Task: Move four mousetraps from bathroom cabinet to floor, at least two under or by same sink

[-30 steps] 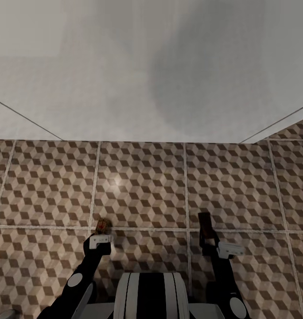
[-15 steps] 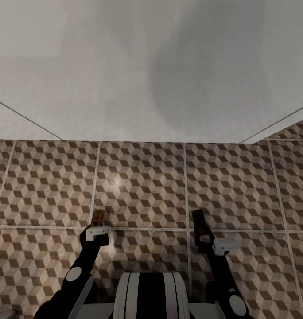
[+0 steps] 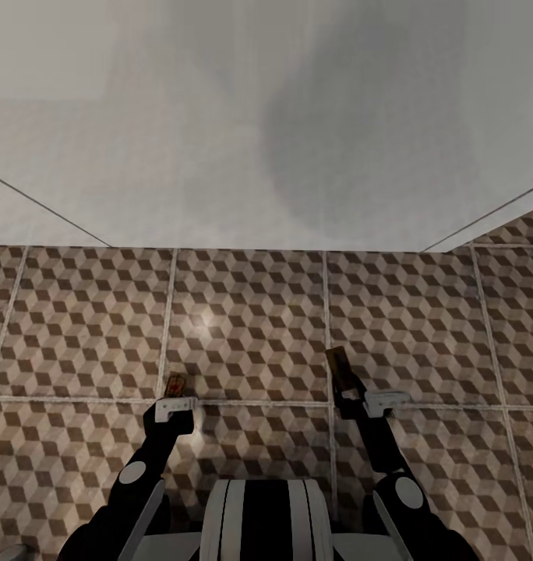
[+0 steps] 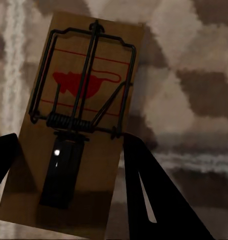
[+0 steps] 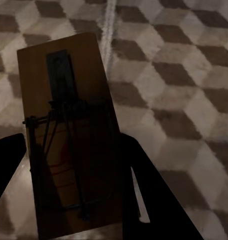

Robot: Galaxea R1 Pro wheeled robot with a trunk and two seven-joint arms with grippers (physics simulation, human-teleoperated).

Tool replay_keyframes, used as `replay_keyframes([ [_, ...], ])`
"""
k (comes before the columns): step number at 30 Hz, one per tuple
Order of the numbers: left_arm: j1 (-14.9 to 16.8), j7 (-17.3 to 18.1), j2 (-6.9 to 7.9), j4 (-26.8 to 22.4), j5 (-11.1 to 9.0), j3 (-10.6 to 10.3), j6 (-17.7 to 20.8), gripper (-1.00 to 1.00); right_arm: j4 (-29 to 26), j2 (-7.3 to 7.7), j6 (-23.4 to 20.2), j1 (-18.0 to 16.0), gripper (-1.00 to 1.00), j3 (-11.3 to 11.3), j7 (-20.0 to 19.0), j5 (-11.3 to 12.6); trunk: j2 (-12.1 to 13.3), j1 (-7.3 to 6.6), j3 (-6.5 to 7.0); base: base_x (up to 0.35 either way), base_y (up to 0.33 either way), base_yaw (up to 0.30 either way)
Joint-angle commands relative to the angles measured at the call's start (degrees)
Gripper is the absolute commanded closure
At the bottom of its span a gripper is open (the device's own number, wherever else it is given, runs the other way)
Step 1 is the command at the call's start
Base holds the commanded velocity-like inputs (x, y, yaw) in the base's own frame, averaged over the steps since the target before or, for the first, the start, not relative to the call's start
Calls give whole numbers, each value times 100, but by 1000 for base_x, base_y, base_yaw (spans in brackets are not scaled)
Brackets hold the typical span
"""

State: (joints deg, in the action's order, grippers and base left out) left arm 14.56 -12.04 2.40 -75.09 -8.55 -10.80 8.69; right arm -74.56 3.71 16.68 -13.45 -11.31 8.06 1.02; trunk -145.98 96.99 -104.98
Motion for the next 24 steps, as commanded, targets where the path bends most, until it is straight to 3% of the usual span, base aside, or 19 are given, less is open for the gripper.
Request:
replay_keyframes([
  [1, 2, -51, 22, -26, -36, -21, 31, 100, 5, 7, 14, -25, 100, -21, -45, 13, -1, -1, -2, 0, 0, 0],
  [9, 3, -44, 295, -292, -33, -26, 37, 100, 11, -10, 477, -59, 100, -27, -195, 9, -1, -1, -2, 0, 0, 0],
  [24, 3, -44, 326, -446, -42, -71, -2, 100, 11, -13, 752, -61, 100, -37, -140, -4, -1, -1, -2, 0, 0, 0],
])
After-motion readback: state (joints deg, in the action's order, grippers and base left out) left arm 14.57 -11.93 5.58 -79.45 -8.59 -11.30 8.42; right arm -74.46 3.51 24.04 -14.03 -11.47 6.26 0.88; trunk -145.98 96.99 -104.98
